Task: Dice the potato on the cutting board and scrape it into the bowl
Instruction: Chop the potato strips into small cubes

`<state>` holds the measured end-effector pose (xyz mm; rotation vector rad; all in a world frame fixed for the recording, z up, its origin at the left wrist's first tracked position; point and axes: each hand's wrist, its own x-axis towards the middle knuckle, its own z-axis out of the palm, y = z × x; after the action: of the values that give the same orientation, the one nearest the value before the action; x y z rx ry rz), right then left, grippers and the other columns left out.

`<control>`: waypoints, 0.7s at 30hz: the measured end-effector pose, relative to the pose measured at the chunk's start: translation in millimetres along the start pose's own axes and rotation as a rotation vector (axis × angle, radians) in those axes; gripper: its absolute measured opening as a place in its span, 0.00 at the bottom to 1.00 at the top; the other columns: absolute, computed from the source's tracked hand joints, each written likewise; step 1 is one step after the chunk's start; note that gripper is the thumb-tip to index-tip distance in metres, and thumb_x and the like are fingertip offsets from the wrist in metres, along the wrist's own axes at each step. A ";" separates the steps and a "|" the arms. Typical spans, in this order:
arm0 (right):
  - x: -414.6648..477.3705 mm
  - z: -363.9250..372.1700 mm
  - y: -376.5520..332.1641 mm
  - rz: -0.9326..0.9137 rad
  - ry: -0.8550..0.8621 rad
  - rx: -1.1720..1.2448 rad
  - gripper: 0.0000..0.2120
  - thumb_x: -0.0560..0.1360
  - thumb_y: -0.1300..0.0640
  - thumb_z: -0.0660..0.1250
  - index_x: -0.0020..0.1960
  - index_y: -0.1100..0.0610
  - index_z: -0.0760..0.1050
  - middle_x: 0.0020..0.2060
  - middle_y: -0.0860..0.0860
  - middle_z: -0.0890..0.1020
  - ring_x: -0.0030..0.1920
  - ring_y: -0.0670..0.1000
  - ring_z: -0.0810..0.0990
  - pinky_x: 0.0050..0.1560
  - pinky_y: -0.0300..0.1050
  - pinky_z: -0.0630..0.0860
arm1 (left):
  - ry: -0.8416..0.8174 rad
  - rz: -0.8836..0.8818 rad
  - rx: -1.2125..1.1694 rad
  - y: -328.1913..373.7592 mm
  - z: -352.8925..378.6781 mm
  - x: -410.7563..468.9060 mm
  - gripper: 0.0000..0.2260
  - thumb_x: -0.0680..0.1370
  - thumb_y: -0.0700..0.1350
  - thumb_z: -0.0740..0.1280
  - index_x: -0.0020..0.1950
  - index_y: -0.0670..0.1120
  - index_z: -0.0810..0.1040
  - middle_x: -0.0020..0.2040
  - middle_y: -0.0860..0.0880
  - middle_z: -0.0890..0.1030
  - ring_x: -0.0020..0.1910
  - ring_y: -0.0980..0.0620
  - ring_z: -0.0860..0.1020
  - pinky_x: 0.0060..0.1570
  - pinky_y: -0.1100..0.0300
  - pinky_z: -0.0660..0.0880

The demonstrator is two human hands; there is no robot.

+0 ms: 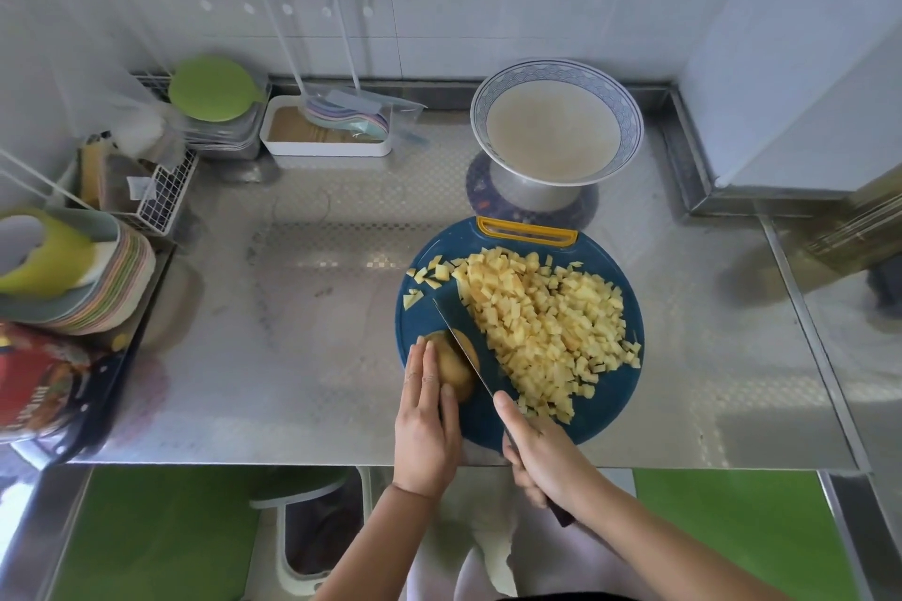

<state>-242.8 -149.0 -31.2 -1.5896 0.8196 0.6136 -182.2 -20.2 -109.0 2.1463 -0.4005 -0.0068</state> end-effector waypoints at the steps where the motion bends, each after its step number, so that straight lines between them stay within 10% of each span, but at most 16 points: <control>1: -2.1 0.9 0.2 -0.014 0.004 -0.007 0.29 0.79 0.34 0.52 0.32 0.56 0.57 0.18 0.46 0.59 0.18 0.47 0.58 0.25 0.41 0.56 | -0.001 0.006 -0.011 0.5 -1.4 0.6 0.22 0.82 0.49 0.53 0.75 0.42 0.62 0.75 0.45 0.63 0.73 0.49 0.63 0.71 0.59 0.62; 11: -13.7 12.8 6.9 -0.143 0.145 -0.207 0.32 0.70 0.26 0.47 0.28 0.54 0.56 0.22 0.48 0.60 0.22 0.46 0.59 0.28 0.41 0.58 | 0.016 0.002 -0.067 7.5 -9.2 4.3 0.16 0.81 0.45 0.57 0.67 0.41 0.70 0.66 0.46 0.68 0.62 0.58 0.69 0.62 0.77 0.63; 21: -28.2 19.8 1.7 -0.194 0.180 -0.282 0.32 0.79 0.34 0.50 0.26 0.56 0.57 0.19 0.49 0.62 0.22 0.46 0.63 0.36 0.46 0.63 | 0.049 0.028 -0.093 3.8 -6.8 4.3 0.12 0.80 0.37 0.61 0.64 0.40 0.70 0.64 0.45 0.70 0.61 0.58 0.71 0.61 0.64 0.72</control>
<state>-260.4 -124.8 -14.0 -1.9781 0.7211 0.4652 -178.1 -18.0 -101.5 2.0453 -0.3941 0.0417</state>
